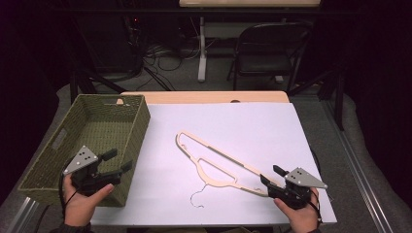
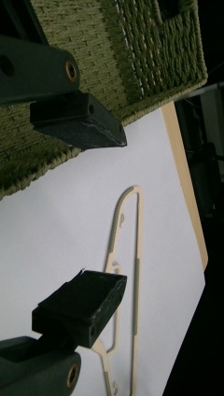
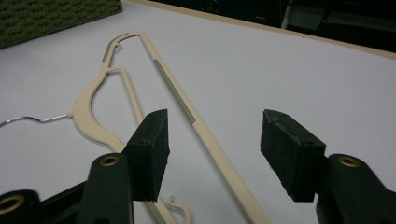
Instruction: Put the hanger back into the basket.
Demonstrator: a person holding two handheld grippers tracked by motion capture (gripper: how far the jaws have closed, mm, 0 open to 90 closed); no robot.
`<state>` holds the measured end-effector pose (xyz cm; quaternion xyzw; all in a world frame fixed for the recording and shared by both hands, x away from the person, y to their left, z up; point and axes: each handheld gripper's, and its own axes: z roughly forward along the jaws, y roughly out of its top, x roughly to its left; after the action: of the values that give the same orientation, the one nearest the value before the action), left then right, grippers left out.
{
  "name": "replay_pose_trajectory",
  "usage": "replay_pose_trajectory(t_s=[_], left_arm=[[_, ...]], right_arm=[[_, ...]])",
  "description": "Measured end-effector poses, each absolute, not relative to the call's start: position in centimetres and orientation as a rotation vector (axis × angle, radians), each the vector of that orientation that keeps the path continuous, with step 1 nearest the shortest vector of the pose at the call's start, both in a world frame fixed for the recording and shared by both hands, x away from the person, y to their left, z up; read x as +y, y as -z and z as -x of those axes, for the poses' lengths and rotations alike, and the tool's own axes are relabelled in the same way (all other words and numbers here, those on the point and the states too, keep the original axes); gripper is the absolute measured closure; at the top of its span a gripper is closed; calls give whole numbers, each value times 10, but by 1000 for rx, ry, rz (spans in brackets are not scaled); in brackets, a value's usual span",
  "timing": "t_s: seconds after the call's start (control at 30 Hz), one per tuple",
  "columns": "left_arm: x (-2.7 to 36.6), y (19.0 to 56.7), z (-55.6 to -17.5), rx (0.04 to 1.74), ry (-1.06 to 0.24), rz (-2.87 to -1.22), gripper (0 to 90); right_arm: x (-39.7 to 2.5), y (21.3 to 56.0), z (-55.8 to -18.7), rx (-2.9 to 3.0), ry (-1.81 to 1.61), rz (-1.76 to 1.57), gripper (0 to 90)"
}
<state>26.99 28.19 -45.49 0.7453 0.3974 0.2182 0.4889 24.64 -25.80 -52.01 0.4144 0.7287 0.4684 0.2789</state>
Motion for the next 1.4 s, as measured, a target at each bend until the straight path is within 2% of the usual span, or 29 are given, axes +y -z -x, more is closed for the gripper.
replay_pose_trajectory(t_s=[0.23,0.57,1.03,1.23,1.4], left_arm=[[279,455,-269,954,-519,-1822,285],[277,451,-268,960,-519,-1804,194],[271,452,-268,946,-476,-1863,192],[269,452,-267,935,-480,-1876,192],[266,451,-266,930,-480,-1878,192]], right_arm=[[-247,518,-246,2018,-1189,-996,442],[-241,518,-247,2101,-1167,-1033,437],[-230,512,-252,2171,-1125,-1004,419],[-227,508,-256,2193,-1112,-1011,345],[-224,503,-260,2210,-1128,-1027,339]])
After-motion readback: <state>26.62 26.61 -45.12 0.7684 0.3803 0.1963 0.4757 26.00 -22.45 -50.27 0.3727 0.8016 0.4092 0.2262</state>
